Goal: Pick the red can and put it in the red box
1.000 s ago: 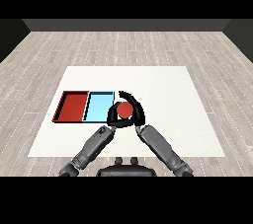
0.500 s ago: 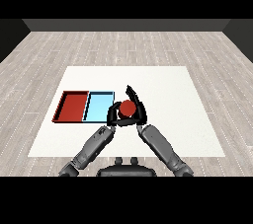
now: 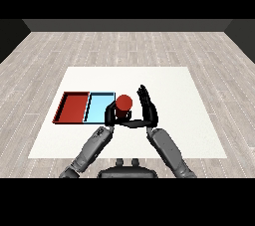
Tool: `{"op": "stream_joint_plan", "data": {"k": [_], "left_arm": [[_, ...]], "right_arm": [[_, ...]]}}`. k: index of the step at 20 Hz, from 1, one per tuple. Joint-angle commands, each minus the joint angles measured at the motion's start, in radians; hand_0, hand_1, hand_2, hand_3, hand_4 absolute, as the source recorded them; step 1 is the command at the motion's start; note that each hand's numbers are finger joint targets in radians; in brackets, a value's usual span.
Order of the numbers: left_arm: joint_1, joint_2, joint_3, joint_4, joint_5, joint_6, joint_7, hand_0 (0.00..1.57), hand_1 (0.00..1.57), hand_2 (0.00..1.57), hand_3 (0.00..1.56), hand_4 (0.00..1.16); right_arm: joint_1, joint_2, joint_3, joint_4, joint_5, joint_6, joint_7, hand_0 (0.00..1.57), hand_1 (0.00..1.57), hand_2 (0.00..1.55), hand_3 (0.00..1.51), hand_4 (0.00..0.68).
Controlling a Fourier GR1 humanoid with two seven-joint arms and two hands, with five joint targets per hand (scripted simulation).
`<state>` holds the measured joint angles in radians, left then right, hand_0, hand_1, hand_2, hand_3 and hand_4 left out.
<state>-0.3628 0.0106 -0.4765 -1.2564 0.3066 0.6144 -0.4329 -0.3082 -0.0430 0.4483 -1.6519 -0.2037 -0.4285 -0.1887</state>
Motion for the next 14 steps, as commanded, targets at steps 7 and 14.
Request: {"op": "stream_joint_plan", "data": {"k": [7, 14], "left_arm": [[0.038, 0.056, 0.106, -0.057, -0.044, -0.034, 0.019, 1.57, 1.57, 1.57, 1.48, 1.14], [0.012, 0.275, 0.264, -0.095, -0.042, -0.073, 0.145, 1.57, 1.57, 1.57, 1.49, 1.12]], "right_arm": [[0.228, -0.139, -0.187, -0.198, -0.123, 0.176, -0.051, 0.0, 0.0, 0.0, 0.0, 0.0], [0.337, -0.199, -0.272, -0.286, -0.172, 0.194, 0.01, 0.0, 0.0, 0.0, 0.0, 0.0]]}}
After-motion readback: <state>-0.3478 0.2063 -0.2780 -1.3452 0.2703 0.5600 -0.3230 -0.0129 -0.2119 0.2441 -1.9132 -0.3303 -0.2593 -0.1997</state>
